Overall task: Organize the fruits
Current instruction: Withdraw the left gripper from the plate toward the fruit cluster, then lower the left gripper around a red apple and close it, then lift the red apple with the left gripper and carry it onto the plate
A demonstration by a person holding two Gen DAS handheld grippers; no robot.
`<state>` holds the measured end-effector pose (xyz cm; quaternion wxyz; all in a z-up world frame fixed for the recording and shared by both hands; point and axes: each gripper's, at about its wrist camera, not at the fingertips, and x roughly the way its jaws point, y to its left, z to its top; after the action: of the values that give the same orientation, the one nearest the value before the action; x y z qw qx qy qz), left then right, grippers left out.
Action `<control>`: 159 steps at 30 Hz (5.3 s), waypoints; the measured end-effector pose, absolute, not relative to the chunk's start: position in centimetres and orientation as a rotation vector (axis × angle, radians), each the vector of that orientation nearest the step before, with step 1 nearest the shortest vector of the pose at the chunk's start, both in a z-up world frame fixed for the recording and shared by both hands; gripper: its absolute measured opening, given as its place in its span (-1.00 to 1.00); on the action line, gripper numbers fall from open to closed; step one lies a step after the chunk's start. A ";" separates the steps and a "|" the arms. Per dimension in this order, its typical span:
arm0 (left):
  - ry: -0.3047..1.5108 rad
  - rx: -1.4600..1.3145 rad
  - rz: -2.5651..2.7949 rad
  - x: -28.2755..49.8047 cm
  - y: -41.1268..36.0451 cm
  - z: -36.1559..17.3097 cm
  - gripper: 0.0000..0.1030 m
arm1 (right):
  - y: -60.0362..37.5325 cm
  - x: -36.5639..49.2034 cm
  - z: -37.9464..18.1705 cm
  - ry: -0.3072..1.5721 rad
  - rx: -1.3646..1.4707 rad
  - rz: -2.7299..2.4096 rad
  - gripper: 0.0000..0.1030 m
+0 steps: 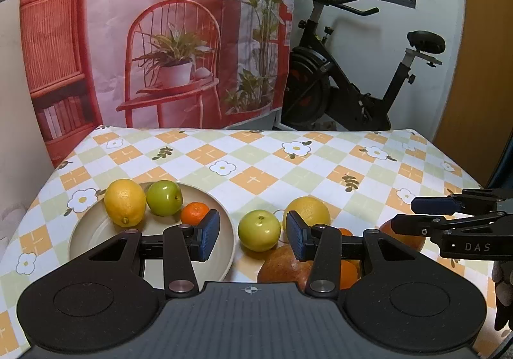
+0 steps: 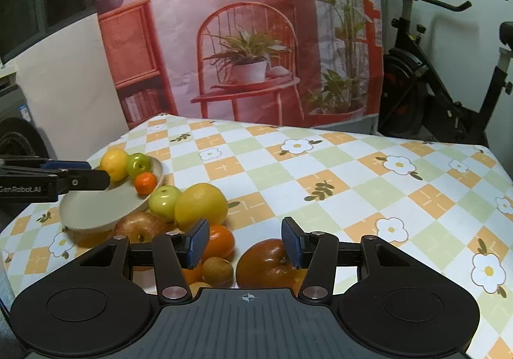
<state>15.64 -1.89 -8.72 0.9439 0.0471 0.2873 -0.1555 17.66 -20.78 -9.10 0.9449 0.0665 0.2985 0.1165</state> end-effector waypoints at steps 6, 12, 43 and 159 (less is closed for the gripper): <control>0.605 0.103 -0.355 15.4 -2.0 -9.5 -0.06 | -20.3 17.5 -9.1 0.596 0.142 0.250 -0.10; 0.677 0.077 -0.405 15.8 -2.3 -10.7 -0.06 | -20.1 17.5 -9.3 0.600 0.144 0.257 -0.10; 0.825 -0.002 -0.407 19.5 0.3 -11.4 -0.09 | -15.5 18.1 -9.8 0.636 0.033 0.421 -0.10; 0.764 -0.212 -0.173 24.6 14.2 -10.9 -0.30 | 4.9 32.4 -11.1 0.712 -0.201 0.794 0.13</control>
<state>24.56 14.21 -10.88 0.9188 -0.1033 0.3715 -0.0843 32.41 4.89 -11.06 0.8564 -0.0954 0.3388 0.3777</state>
